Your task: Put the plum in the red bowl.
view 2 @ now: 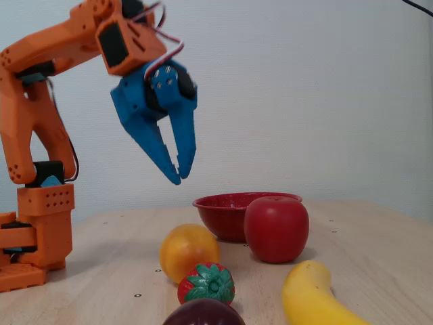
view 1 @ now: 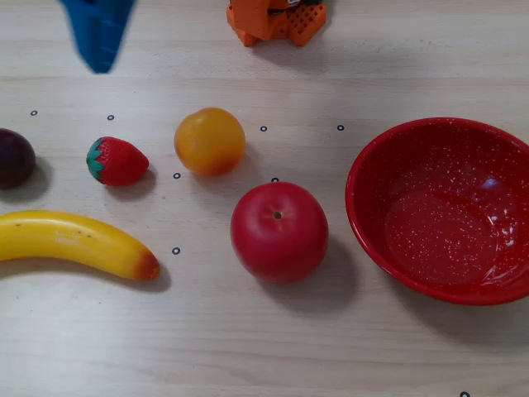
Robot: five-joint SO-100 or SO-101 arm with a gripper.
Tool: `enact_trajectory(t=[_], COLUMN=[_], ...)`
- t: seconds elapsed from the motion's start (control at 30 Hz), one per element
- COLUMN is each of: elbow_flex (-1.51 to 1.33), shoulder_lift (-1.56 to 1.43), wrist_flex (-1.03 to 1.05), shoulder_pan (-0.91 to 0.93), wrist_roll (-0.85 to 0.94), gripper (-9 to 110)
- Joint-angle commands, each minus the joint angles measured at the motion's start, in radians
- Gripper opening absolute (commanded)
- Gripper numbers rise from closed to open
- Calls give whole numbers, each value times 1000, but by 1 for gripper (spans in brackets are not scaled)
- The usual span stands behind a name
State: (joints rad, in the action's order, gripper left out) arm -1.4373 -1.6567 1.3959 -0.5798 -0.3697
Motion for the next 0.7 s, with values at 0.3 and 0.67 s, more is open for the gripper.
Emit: enact_trajectory(t=[0.3,0.67], elbow_flex=[781,1216], shoulder_lift=[535,953], wrist_flex=[342,368], shoulder_pan=[-295,-420], wrist_roll=[-445,-670], gripper=[31,45])
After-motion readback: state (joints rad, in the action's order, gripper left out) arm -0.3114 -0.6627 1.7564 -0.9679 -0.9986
